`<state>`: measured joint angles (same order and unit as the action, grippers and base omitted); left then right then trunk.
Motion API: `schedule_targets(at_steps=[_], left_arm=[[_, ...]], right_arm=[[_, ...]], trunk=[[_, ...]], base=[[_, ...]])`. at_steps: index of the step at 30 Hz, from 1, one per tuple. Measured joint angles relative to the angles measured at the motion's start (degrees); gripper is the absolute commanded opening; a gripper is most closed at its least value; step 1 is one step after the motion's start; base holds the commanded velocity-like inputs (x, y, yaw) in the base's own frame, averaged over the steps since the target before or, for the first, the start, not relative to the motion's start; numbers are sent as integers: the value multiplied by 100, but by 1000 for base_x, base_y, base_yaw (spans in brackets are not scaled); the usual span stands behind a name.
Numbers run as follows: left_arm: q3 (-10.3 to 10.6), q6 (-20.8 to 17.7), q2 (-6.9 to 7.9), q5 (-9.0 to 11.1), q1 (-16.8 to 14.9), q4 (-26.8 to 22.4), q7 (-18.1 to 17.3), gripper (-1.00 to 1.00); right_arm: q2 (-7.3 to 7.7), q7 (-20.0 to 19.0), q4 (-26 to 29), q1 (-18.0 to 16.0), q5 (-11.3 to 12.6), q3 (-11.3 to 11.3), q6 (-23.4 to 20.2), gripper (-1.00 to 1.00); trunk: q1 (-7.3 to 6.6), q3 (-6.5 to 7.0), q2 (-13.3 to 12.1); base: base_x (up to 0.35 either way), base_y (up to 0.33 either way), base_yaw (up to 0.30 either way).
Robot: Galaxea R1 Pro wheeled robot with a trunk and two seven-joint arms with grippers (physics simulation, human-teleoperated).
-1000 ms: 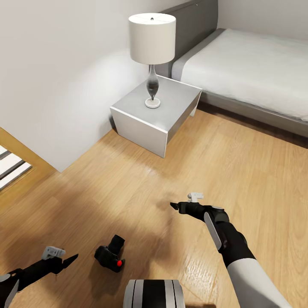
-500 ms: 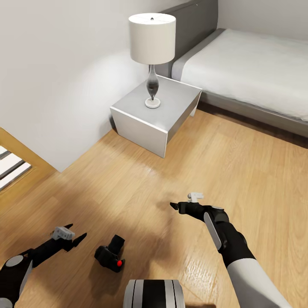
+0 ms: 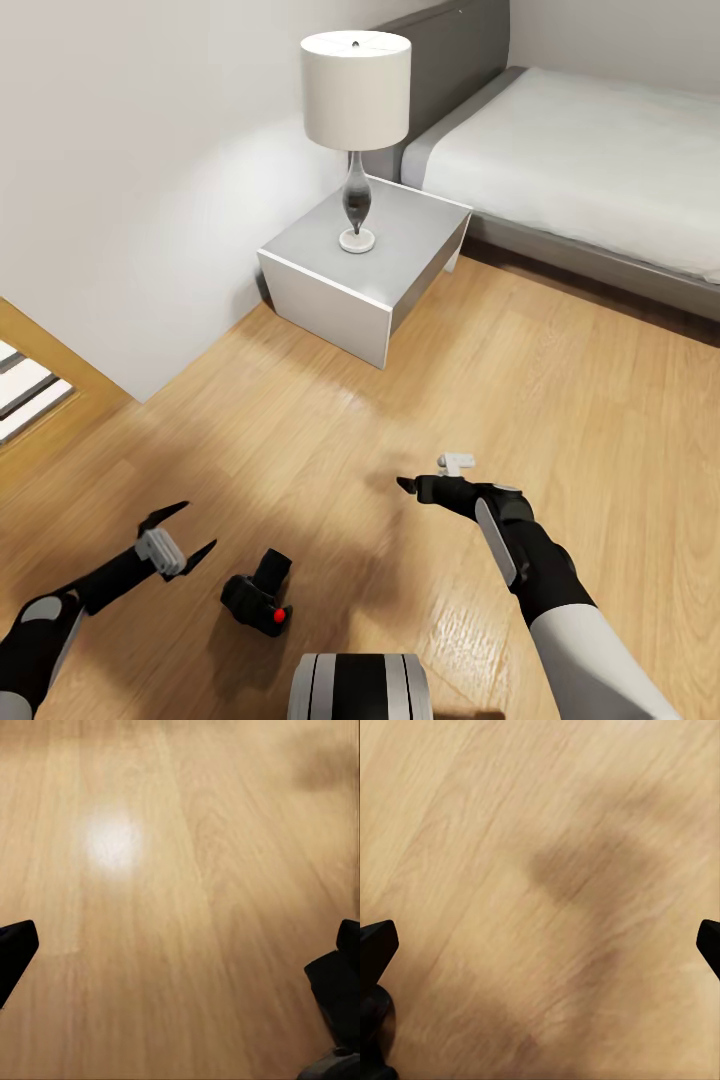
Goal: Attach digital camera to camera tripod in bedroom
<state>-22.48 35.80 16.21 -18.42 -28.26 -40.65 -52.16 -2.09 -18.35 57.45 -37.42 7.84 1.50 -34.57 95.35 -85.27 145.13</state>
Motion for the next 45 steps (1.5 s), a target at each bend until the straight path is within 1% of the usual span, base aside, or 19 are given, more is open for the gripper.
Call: schedule_targets(at_steps=[1, 2, 7, 8, 14, 15, 18, 19, 22, 23, 28, 33, 35, 37, 38, 40, 41, 45], left_arm=[[15, 50, -2, -37, 0, 0, -1, 100], [37, 126, -6, -123, 0, 0, -2, 100], [73, 237, -17, -404, 0, -4, -3, 100], [83, 265, -20, -533, 0, -5, -4, 100], [96, 308, -19, -958, 0, -10, -4, 100], [98, 322, -15, -1103, 0, -24, -6, 100], [98, 337, -19, -1337, 0, -71, -11, 100], [98, 344, -23, -1499, -1, -106, -28, 100], [96, 349, -33, -1750, 0, -140, -90, 100], [94, 352, -37, -1897, 0, -152, -144, 100], [90, 354, -42, -2186, -1, -167, -261, 100], [89, 358, -43, -2344, -1, -177, -318, 100], [101, 361, -43, -2482, -1, -180, -350, 100], [188, 363, -49, -2719, -1, -182, -368, 100], [310, 361, -51, -2892, -1, -183, -373, 100], [410, 358, -53, -2983, -1, -183, -375, 100], [496, 357, -53, -3038, -1, -183, -376, 100], [621, 355, -58, -3108, -1, -183, -378, 100]], right_arm=[[0, 0, -2, 0, 0, 0, 1, 100], [-1, 0, -5, 0, -2, 0, 2, 100], [-2, 0, -9, 0, -8, 0, 3, 100], [-2, 0, -10, 0, -9, 0, 3, 100], [-2, 0, -11, 0, -10, 6, 3, 100], [-2, 0, -11, 0, -11, 4, 3, 100], [-2, 0, -11, 0, -11, 2, 3, 100], [-2, 0, -11, 0, -11, 2, 3, 100], [-2, 0, -11, 0, -11, 4, 3, 100], [-5, 0, -11, 0, -11, 6, 3, 100], [-18, 1, -11, 0, -11, 8, 9, 100], [-25, 1, -11, 0, -11, 9, 10, 100], [-26, 1, -11, 0, -11, 9, 10, 100], [-27, 1, -12, 0, -11, 9, 11, 100], [-28, 1, -13, 0, -11, 9, 12, 100], [-28, 0, -14, 0, -11, 9, 12, 100], [-28, 0, -16, 0, -11, 9, 12, 100], [-33, 0, -18, 0, -11, 9, 12, 100]], trunk=[[0, 0, 0], [0, 0, 0], [0, 0, 0], [0, 0, 0], [0, 0, 0], [0, 0, 0], [0, 0, 0], [0, 0, 0], [0, 0, 0], [0, 0, 0], [0, 0, 0], [0, 0, 0], [0, 0, 0], [0, 0, 0], [0, 0, 0], [0, 0, 0], [0, 0, 0], [0, 0, 0]], base=[[0, 0, 0], [0, 0, 0], [0, 0, 0], [0, 0, 0], [0, 0, 0], [0, 0, 0], [0, 0, 0], [0, 0, 0], [0, 0, 0], [0, 0, 0], [0, 0, 0], [0, 0, 0], [0, 0, 0], [0, 0, 0], [0, 0, 0], [0, 0, 0], [0, 0, 0], [0, 0, 0]])
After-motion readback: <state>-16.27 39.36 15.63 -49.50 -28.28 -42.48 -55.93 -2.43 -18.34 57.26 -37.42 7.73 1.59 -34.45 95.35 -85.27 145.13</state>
